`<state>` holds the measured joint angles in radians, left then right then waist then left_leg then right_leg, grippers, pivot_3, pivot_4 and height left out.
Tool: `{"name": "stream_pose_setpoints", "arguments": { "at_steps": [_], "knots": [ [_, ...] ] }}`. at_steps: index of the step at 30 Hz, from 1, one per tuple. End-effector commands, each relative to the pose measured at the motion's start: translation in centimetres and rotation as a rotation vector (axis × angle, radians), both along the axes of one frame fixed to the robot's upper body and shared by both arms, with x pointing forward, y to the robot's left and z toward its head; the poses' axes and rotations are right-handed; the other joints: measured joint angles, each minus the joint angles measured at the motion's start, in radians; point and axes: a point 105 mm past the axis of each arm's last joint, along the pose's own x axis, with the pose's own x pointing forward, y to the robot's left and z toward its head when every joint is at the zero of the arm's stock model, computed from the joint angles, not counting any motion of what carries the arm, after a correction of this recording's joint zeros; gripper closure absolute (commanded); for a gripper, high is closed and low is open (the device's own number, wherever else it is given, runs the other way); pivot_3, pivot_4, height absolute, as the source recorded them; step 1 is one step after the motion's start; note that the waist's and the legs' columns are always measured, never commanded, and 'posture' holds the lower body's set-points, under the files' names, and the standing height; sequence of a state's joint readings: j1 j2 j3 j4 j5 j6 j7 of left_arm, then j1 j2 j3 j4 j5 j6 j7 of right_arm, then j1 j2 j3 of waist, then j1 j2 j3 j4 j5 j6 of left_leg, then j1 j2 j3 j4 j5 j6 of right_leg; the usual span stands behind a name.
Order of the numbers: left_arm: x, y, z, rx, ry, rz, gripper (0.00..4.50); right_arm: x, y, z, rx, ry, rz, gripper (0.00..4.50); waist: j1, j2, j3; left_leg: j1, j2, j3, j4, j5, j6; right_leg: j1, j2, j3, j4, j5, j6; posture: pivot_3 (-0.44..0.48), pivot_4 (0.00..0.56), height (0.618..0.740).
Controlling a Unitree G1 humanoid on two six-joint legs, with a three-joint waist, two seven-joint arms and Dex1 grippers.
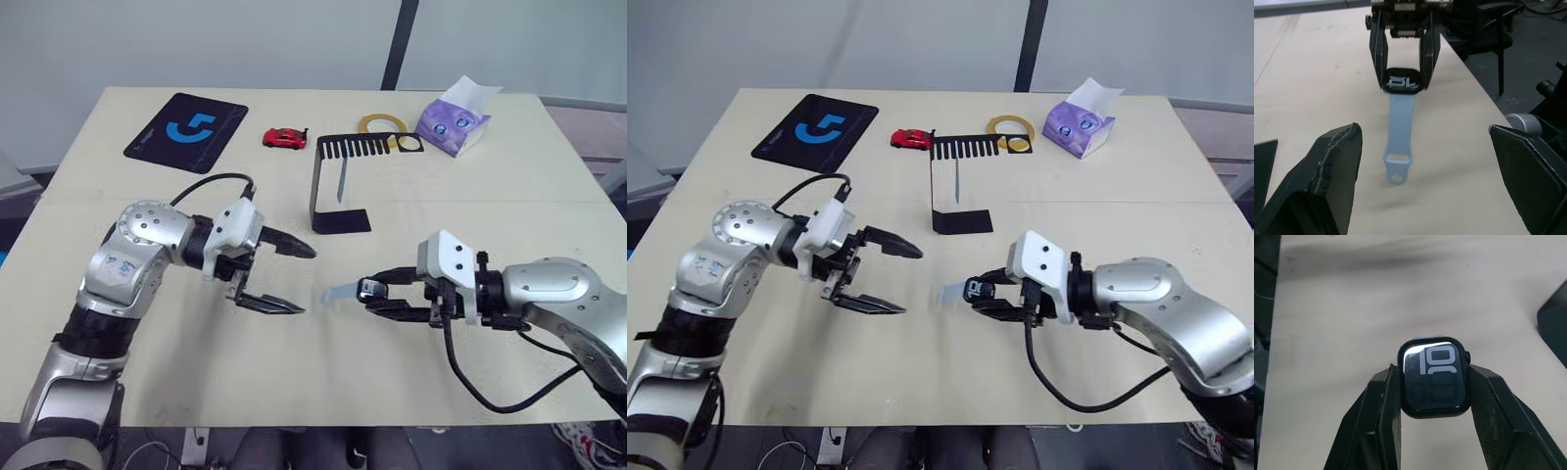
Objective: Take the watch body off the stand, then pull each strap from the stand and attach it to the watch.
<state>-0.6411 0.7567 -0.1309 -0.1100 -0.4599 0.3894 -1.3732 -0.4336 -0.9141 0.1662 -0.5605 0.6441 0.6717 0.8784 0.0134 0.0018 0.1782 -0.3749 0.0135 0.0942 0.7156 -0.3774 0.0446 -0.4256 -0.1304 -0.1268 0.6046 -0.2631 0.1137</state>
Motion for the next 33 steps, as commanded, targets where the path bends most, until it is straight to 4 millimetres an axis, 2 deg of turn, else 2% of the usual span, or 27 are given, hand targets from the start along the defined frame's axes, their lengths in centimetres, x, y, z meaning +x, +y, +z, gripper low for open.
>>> {"name": "stream_pose_setpoints", "arguments": {
  "at_steps": [1,6,11,18,23,24,25,26,31,33],
  "knots": [
    [-0.3,2.1,0.4,0.038,-0.044,0.057,0.11,0.3,1.5,-0.4,0.015,-0.016,0.059,2.61,-0.001,0.0,0.0,0.0,0.0,0.0,0.0,0.0,0.0,0.0,0.0,0.0,0.0,0.0,0.0,0.0,0.15,0.738],
    [-1.4,3.5,-0.7,0.081,-0.029,0.11,0.11,1.4,2.6,-3.3,-0.022,0.004,0.105,2.61,-0.004,0.0,0.0,0.0,-0.001,-0.001,0.0,0.0,-0.001,0.0,-0.001,0.0,0.0,0.0,0.0,0.0,0.15,0.738],
    [-2.3,3.6,-1.5,0.092,-0.025,0.126,0.11,2.5,1.9,-6.7,-0.129,0.025,0.132,2.61,0.001,0.001,0.001,0.0,-0.001,0.0,0.001,0.0,0.0,0.001,-0.002,0.0,0.0,0.0,0.0,0.0,0.15,0.738],
    [-2.4,3.3,-2.1,0.096,-0.035,0.13,0.11,4.2,0.7,-7.8,-0.206,0.006,0.14,2.61,-0.013,0.001,0.001,0.001,-0.001,0.0,0.0,0.0,-0.001,0.001,-0.001,0.0,0.002,0.0,0.0,0.0,0.15,0.738],
    [-2.2,3.1,-2.4,0.071,-0.026,0.149,0.0,4.1,0.1,-6.8,-0.178,0.009,0.124,0.69,-0.014,0.001,0.001,0.001,-0.001,0.0,0.0,-0.001,-0.001,0.001,-0.001,0.0,0.002,0.0,0.0,0.0,0.15,0.738],
    [-2.1,3.3,-2.6,0.068,-0.02,0.159,0.0,4.0,-0.3,-6.4,-0.173,0.0,0.108,0.27,-0.014,0.001,0.001,0.001,-0.001,0.0,0.0,-0.001,-0.001,0.001,-0.001,0.0,0.002,0.0,0.0,0.0,0.15,0.738],
    [-2.0,3.6,-2.7,0.06,-0.013,0.177,0.0,3.9,-0.9,-6.0,-0.165,-0.01,0.084,0.1,-0.013,0.001,0.001,0.001,-0.001,0.0,0.0,-0.001,-0.001,0.001,-0.001,0.0,0.002,0.0,0.0,0.0,0.15,0.738],
    [-2.0,3.9,-2.8,0.052,-0.006,0.194,0.0,3.8,-1.4,-5.6,-0.158,-0.019,0.063,0.1,-0.012,0.001,0.001,0.001,-0.001,0.0,0.0,-0.001,-0.001,0.001,-0.001,0.0,0.002,0.0,0.0,0.0,0.15,0.738],
    [-0.8,6.9,-2.5,-0.081,0.06,0.447,0.0,1.4,-6.8,-2.8,-0.003,-0.005,-0.197,0.1,0.002,0.001,0.001,0.001,0.0,-0.001,0.0,-0.001,-0.002,0.0,-0.001,0.0,0.002,0.0,0.0,0.0,0.15,0.738],
    [-0.1,8.9,-2.2,-0.15,0.08,0.59,0.0,0.3,-9.8,-2.5,0.033,-0.004,-0.352,0.1,0.008,0.001,0.001,0.002,0.0,-0.001,0.001,-0.001,-0.002,0.001,-0.001,0.0,0.002,0.0,0.0,0.0,0.15,0.738]
  ]
}}
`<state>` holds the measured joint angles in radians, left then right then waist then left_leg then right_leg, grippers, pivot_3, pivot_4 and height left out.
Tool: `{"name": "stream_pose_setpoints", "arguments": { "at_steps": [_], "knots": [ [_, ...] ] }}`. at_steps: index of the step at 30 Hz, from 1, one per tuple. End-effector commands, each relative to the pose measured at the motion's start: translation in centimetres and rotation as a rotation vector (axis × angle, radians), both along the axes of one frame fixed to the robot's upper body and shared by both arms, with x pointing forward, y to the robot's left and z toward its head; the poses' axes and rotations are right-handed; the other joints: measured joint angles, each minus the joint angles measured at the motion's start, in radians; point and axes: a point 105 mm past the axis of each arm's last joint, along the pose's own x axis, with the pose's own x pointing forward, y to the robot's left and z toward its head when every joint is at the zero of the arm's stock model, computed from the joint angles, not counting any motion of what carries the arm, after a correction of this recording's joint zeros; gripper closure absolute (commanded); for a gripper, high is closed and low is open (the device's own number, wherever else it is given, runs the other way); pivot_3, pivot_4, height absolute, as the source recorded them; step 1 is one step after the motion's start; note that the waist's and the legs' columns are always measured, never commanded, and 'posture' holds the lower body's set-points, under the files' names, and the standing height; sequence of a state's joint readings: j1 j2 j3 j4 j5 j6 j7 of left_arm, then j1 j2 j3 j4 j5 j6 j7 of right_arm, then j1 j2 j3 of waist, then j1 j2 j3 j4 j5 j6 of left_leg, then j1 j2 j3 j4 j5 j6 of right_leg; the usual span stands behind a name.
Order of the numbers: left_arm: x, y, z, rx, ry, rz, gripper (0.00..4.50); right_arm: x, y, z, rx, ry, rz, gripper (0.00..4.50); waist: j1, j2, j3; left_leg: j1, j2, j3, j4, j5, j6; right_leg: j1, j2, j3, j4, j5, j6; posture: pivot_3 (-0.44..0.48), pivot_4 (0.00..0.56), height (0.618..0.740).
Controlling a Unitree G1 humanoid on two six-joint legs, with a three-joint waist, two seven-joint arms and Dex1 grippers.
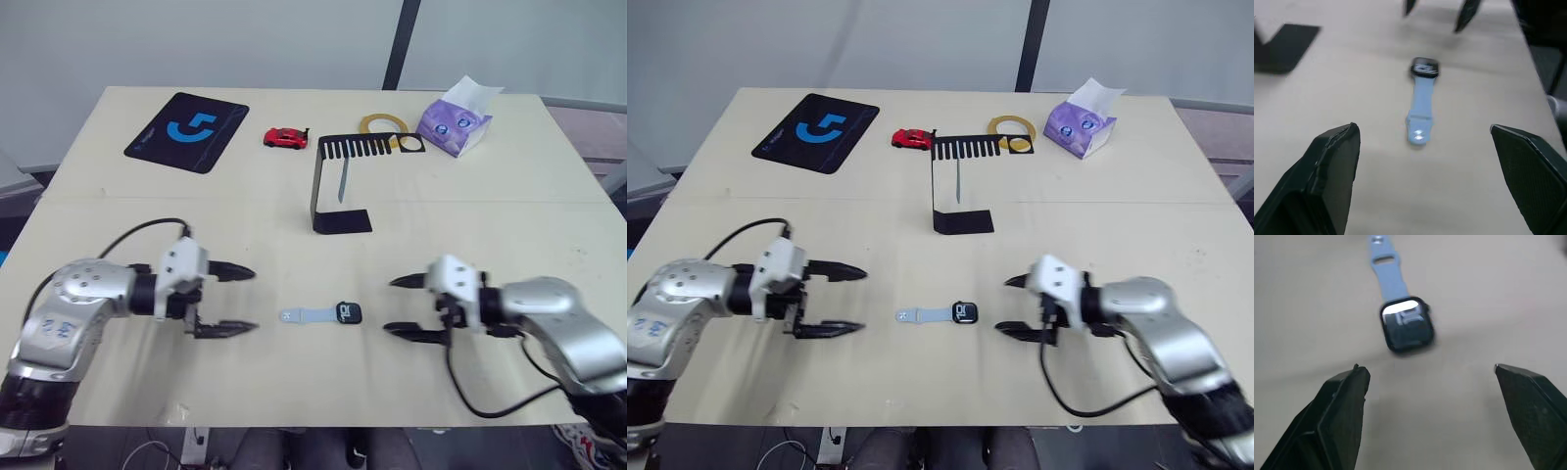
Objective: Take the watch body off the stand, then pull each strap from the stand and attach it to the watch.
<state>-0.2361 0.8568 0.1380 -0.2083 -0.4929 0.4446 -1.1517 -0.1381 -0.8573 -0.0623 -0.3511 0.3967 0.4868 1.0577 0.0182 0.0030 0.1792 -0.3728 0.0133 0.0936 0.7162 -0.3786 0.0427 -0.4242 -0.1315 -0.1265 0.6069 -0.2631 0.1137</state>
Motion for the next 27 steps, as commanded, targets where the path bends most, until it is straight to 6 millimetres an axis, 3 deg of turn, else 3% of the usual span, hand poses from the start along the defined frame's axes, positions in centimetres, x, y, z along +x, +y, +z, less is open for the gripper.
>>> {"name": "stream_pose_setpoints", "arguments": {
  "at_steps": [1,3,8,11,14,17,24,27],
  "knots": [
    [1.0,2.8,1.7,-0.118,-0.04,0.214,0.0,-1.6,-3.5,2.3,0.067,-0.074,-0.189,0.1,0.005,0.0,0.0,0.001,0.0,0.0,0.0,0.0,0.0,0.001,0.0,0.0,-0.001,0.0,0.0,0.0,0.15,0.738],
    [1.9,4.7,2.0,-0.181,-0.041,0.357,0.0,-2.3,-5.7,2.4,0.093,-0.083,-0.322,0.1,0.006,0.0,0.0,0.004,0.001,0.0,-0.001,0.0,0.0,0.004,0.0,0.001,-0.001,0.0,0.0,0.0,0.15,0.738],
    [2.5,6.7,2.1,-0.245,-0.078,0.506,0.0,-3.3,-8.6,2.4,0.145,-0.106,-0.514,0.1,0.006,0.0,0.0,0.006,0.0,0.0,-0.001,-0.001,-0.001,0.005,-0.001,0.002,-0.001,0.0,0.0,0.0,0.15,0.738],
    [2.4,5.9,2.1,-0.239,-0.075,0.481,0.0,-3.2,-8.3,2.6,0.175,-0.114,-0.525,0.1,0.003,0.0,0.0,0.007,0.001,0.0,-0.001,-0.001,-0.001,0.005,0.0,0.002,0.0,0.0,0.0,0.0,0.15,0.738],
    [2.2,3.7,2.6,-0.238,-0.085,0.392,0.0,-1.6,-7.1,3.6,0.245,-0.135,-0.517,0.1,0.001,0.0,0.0,0.007,0.001,0.001,-0.001,-0.001,-0.001,0.005,0.0,0.003,0.0,0.0,0.0,0.0,0.15,0.738],
    [1.9,0.2,3.6,-0.269,-0.107,0.297,0.0,0.6,-5.0,4.2,0.235,-0.162,-0.454,0.91,-0.003,0.0,0.0,0.008,0.001,0.002,-0.001,-0.001,-0.002,0.005,-0.001,0.006,0.0,0.0,0.0,0.0,0.15,0.738],
    [2.1,-5.7,5.1,-0.339,-0.172,0.28,0.0,6.3,0.4,5.4,0.307,-0.168,-0.395,4.46,-0.007,0.0,0.0,0.007,0.0,0.002,-0.001,-0.001,-0.002,0.005,0.0,0.008,0.001,0.0,-0.001,0.0,0.15,0.738],
    [3.0,-6.9,5.2,-0.331,-0.219,0.368,0.0,8.9,3.2,5.2,0.303,-0.158,-0.378,4.46,-0.017,0.0,0.0,0.007,0.0,0.002,-0.001,-0.001,-0.002,0.004,0.001,0.005,0.001,0.0,-0.001,0.0,0.15,0.738]
  ]
}}
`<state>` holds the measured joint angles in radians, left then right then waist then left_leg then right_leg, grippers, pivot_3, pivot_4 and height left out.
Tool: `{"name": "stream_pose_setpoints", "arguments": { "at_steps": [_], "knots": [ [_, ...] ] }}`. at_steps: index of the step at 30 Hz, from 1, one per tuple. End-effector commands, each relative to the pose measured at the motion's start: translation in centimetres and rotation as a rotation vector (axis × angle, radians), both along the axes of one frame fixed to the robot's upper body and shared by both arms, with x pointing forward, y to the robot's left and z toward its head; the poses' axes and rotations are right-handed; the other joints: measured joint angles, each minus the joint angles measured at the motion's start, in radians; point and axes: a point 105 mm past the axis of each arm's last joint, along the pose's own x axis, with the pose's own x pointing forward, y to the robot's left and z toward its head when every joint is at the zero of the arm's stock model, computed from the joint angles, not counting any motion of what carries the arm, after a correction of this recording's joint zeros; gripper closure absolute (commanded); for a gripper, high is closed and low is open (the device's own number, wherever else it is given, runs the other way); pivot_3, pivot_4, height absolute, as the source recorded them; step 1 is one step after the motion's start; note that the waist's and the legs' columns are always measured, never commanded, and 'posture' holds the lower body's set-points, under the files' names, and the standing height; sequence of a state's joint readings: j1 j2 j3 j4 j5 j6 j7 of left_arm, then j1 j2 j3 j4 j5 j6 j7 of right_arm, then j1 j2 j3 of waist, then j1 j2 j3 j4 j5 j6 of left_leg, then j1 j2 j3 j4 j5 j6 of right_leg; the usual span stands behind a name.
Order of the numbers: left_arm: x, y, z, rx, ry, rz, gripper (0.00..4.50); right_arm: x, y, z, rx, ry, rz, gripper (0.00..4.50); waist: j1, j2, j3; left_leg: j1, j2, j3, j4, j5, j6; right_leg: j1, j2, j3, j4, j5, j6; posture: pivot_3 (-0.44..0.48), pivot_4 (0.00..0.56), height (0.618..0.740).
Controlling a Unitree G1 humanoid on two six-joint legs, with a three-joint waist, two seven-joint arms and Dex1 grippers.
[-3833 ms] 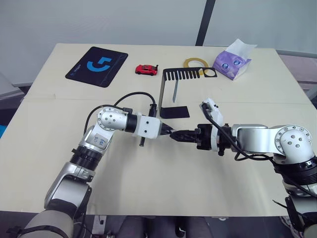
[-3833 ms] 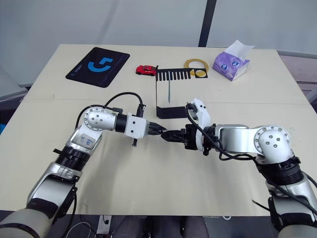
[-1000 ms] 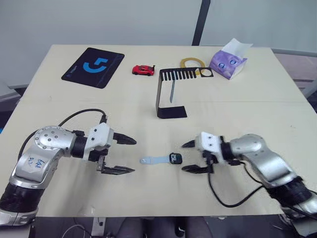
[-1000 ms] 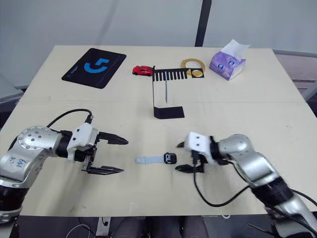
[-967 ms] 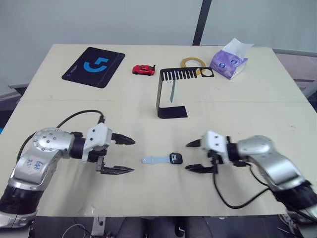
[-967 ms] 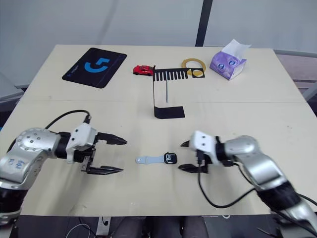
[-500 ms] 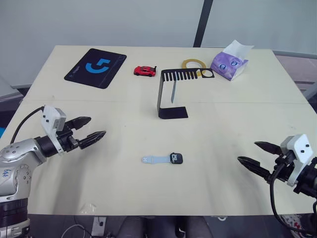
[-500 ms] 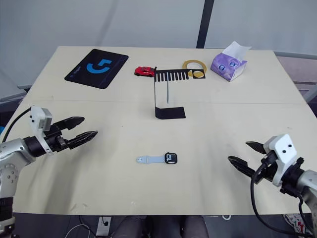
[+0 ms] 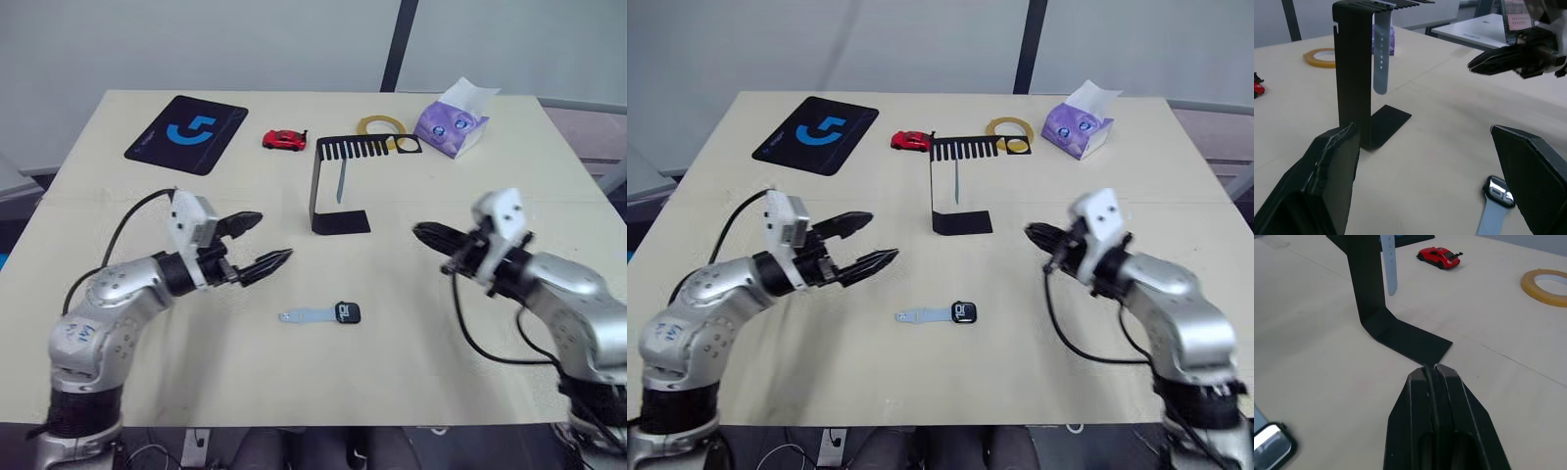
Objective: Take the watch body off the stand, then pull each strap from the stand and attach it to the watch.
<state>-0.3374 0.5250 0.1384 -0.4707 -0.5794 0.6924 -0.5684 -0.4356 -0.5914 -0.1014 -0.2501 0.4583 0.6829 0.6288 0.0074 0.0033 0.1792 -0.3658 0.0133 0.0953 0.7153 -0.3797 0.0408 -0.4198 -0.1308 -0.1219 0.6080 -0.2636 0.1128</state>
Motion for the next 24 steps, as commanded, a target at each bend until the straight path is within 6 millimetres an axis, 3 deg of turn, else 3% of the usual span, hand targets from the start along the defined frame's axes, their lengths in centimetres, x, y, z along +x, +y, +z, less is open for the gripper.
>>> {"name": "stream_pose_setpoints", "arguments": {
  "at_steps": [1,5,14,24],
  "knots": [
    [0.4,-1.1,1.0,0.021,-0.074,0.09,0.0,2.3,2.5,-0.3,-0.023,0.0,0.005,4.46,-0.006,0.0,0.0,0.0,0.0,0.0,0.0,0.0,0.0,0.0,0.0,0.0,0.0,0.0,0.0,0.0,0.15,0.738],
    [0.6,-1.7,1.3,0.019,-0.082,0.115,0.0,4.0,4.3,-0.6,-0.018,0.011,0.012,4.46,-0.008,0.0,0.0,-0.002,0.0,-0.001,0.0,0.001,0.0,-0.002,0.0,-0.002,0.001,0.0,0.0,0.0,0.15,0.738],
    [0.8,-2.6,1.5,-0.003,-0.085,0.115,0.0,7.6,5.5,-2.0,-0.05,0.027,-0.075,4.46,-0.013,0.0,0.0,-0.004,0.0,-0.001,0.0,0.001,0.0,-0.003,0.0,-0.002,0.001,0.0,0.0,0.0,0.15,0.738],
    [0.9,-2.9,1.8,-0.007,-0.1,0.131,0.0,9.4,6.4,-3.9,-0.058,0.074,-0.095,4.46,-0.015,0.0,0.0,-0.004,0.0,-0.001,0.0,0.001,0.0,-0.003,0.0,-0.002,0.002,0.0,0.0,0.0,0.15,0.738]
  ]
}}
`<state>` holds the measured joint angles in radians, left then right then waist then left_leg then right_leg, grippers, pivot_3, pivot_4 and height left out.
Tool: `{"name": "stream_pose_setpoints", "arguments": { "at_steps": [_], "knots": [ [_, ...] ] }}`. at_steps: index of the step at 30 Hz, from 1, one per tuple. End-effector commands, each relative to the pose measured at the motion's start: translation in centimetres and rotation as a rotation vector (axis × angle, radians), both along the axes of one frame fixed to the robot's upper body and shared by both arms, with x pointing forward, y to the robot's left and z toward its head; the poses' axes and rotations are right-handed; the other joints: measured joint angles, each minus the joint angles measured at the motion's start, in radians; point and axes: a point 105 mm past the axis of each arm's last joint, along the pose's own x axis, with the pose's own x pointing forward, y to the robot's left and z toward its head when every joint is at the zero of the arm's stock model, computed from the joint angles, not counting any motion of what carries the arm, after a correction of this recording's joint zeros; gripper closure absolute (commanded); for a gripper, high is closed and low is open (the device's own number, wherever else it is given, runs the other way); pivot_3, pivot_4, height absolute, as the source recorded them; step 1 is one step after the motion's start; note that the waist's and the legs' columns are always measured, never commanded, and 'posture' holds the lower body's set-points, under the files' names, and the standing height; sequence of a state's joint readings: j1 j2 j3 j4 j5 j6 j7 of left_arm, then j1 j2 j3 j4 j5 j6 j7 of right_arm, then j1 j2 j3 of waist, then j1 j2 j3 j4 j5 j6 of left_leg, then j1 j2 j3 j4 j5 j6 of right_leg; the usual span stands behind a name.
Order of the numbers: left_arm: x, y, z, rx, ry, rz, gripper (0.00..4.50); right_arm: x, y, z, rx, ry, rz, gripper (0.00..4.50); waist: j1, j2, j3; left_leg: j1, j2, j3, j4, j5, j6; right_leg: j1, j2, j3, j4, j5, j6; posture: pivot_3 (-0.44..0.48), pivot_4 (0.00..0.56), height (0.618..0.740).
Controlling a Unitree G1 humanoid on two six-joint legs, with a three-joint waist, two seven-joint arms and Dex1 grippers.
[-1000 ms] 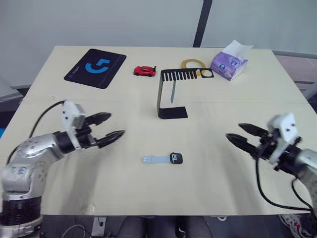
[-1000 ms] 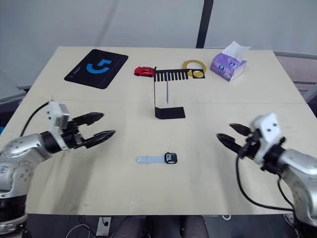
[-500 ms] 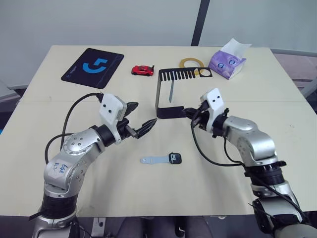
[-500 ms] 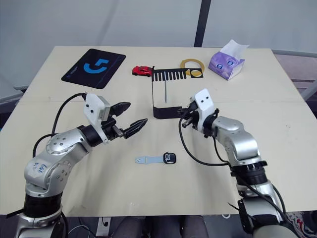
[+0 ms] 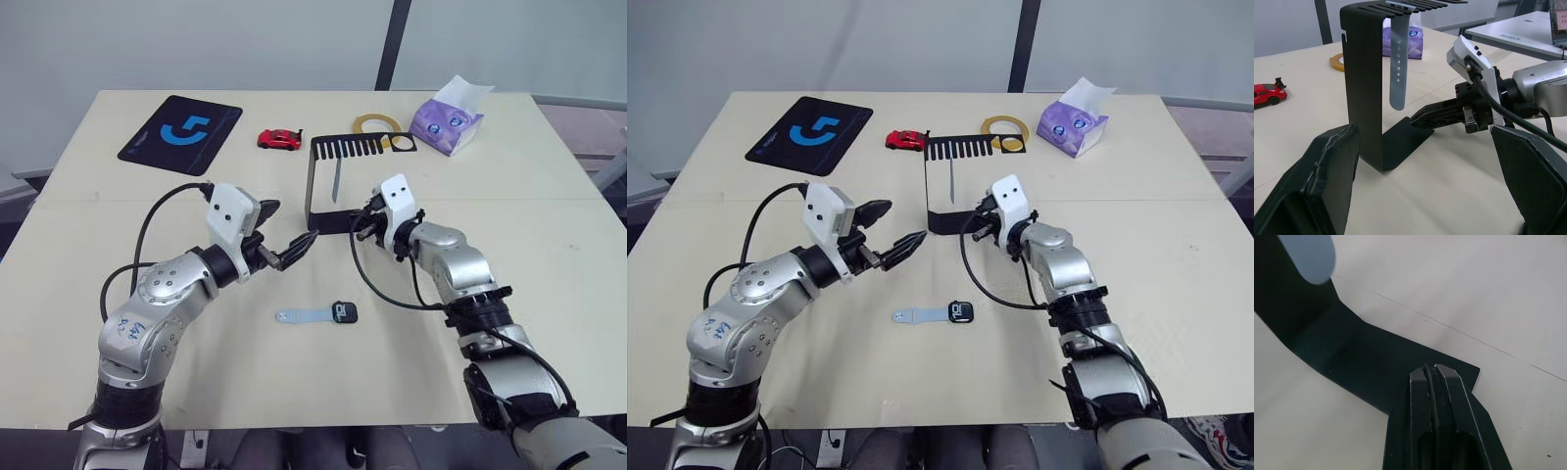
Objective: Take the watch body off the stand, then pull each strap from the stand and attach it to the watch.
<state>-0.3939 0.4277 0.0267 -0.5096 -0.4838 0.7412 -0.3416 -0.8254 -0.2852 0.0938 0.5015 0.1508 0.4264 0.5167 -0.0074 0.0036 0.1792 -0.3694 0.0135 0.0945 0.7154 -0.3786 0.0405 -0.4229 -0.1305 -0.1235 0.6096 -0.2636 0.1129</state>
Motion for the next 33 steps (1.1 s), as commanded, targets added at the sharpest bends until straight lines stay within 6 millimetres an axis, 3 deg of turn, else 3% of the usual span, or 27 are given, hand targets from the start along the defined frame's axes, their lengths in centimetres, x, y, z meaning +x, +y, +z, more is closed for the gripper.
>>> {"name": "stream_pose_setpoints", "arguments": {
  "at_steps": [1,7,13,18,33],
  "knots": [
    [-0.5,-0.6,1.8,-0.003,-0.085,-0.009,0.0,0.5,0.4,0.7,-0.004,-0.035,0.006,4.46,0.0,0.0,0.0,0.0,0.0,0.0,0.0,0.0,0.0,0.0,0.0,0.0,0.0,0.0,0.0,0.0,0.15,0.738],
    [-0.8,-0.8,2.0,-0.01,-0.094,-0.014,0.0,0.8,0.1,-1.5,-0.037,0.042,-0.025,4.46,-0.009,0.0,0.0,0.0,0.0,0.0,0.0,0.0,0.0,0.0,0.0,0.0,0.0,0.0,0.0,0.0,0.15,0.738],
    [-1.7,-1.9,2.1,0.014,-0.13,-0.057,0.0,0.7,0.0,-2.5,-0.035,0.084,-0.048,4.46,-0.017,0.0,0.0,0.0,0.0,-0.001,0.0,0.0,0.0,0.0,0.0,0.0,0.001,0.0,0.0,0.0,0.15,0.738],
    [-1.3,-3.2,1.4,-0.016,-0.137,0.041,0.0,-0.2,0.3,-3.1,-0.043,0.091,-0.036,4.46,-0.017,0.0,0.0,0.0,0.0,-0.002,0.0,0.0,0.0,0.001,0.0,0.0,0.001,0.0,0.0,0.0,0.15,0.738],
    [2.5,-6.4,1.8,-0.051,-0.214,0.312,0.0,-1.2,1.8,-3.8,-0.042,0.107,-0.016,4.46,-0.019,0.0,-0.001,0.002,0.0,0.0,0.0,0.0,0.0,0.001,0.0,0.001,0.001,0.0,0.0,0.0,0.15,0.738]
  ]
}}
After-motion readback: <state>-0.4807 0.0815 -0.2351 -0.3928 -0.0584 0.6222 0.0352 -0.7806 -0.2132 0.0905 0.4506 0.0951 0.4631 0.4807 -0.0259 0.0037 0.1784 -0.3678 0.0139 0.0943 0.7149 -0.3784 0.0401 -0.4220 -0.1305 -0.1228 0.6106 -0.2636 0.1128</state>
